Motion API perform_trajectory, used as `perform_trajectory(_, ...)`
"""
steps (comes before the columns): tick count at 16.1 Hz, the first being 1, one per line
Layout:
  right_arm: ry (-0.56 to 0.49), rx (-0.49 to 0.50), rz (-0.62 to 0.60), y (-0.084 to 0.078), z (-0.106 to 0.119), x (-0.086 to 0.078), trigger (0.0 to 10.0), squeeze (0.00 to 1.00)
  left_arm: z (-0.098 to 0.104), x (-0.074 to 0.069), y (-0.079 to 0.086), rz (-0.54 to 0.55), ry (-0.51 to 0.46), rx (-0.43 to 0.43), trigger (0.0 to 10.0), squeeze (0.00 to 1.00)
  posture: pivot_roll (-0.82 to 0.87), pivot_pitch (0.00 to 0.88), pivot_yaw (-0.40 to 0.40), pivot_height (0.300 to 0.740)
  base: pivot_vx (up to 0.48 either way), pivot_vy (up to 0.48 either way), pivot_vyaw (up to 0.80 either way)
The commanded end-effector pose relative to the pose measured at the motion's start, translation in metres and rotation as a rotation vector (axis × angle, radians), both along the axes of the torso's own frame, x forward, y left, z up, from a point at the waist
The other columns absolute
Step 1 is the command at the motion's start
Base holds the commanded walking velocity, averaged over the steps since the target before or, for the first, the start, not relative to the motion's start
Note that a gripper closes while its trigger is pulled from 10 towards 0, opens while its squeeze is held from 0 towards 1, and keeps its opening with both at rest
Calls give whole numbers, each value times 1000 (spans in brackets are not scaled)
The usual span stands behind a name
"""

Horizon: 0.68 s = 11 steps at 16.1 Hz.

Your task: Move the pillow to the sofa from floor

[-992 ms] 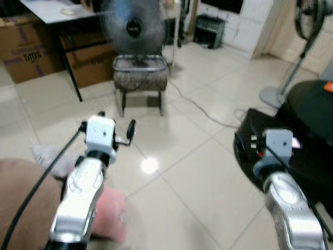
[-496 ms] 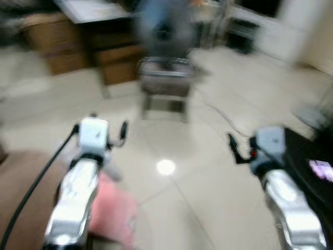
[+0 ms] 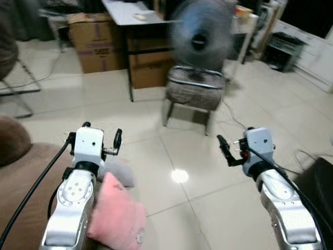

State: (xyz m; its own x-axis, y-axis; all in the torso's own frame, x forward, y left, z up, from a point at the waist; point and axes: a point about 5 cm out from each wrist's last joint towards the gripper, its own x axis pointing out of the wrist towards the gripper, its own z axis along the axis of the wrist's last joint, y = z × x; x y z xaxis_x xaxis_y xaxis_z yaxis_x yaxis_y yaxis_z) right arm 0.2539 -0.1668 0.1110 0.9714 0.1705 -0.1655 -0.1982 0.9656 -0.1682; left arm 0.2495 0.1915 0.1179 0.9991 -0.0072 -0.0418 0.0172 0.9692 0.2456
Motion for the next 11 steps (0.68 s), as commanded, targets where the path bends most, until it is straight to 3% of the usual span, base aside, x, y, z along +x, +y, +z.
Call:
perform_trajectory(1, -9, 5, 8, -1, 2, -1, 10000, 0, 3, 1, 0, -1, -13, 8, 10000, 235, 27, 0, -40, 740, 0, 0, 0)
perform_trajectory(9, -8, 25, -7, -3, 1, -3, 10000, 0, 5, 10, -6, -8, -23, -9, 10000, 231, 16, 0, -31, 740, 0, 0, 0)
perform_trajectory(11, -8, 43, -11, -2, 1, -3, 10000, 0, 7, 12, -8, -10, -31, -14, 10000, 231, 22, 0, -36, 720, 0, 0, 0)
